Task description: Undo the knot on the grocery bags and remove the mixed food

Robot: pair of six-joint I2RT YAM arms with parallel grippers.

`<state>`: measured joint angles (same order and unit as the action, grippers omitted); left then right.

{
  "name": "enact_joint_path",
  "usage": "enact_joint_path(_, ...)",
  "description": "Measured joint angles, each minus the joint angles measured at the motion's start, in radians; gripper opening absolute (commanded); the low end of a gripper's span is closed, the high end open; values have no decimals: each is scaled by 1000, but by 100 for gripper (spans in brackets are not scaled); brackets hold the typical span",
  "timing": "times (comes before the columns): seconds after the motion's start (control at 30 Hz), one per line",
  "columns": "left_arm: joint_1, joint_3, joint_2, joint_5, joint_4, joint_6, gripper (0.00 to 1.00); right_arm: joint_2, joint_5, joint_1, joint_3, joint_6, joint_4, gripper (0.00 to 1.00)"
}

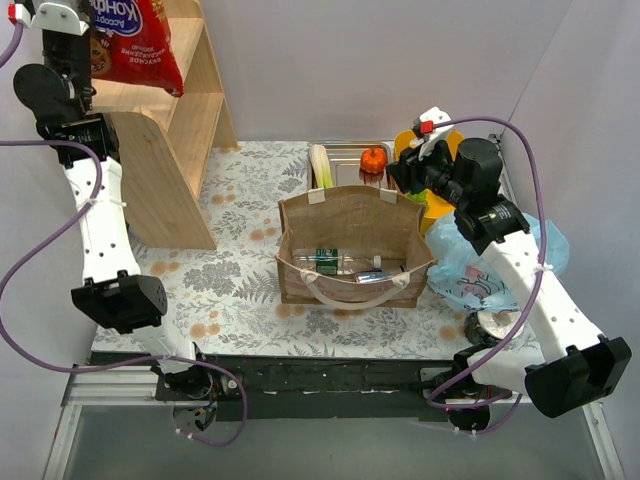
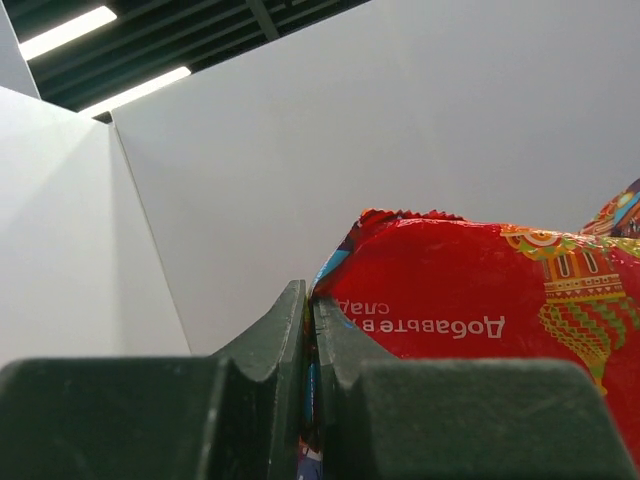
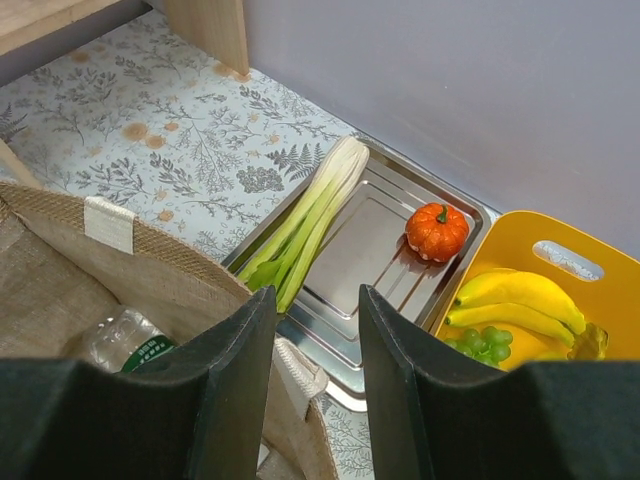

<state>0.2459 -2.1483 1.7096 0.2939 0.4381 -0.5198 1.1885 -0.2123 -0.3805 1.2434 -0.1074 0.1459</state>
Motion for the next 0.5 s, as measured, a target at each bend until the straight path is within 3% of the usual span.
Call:
enact_joint_path(0.23,8,161,-118,-3,28,34,0,11,0,0,-3,3,-1,45)
enact_joint_path(0.5,15,313,-127,-35,18,41,0,10,0,0,-23,2,-12,46)
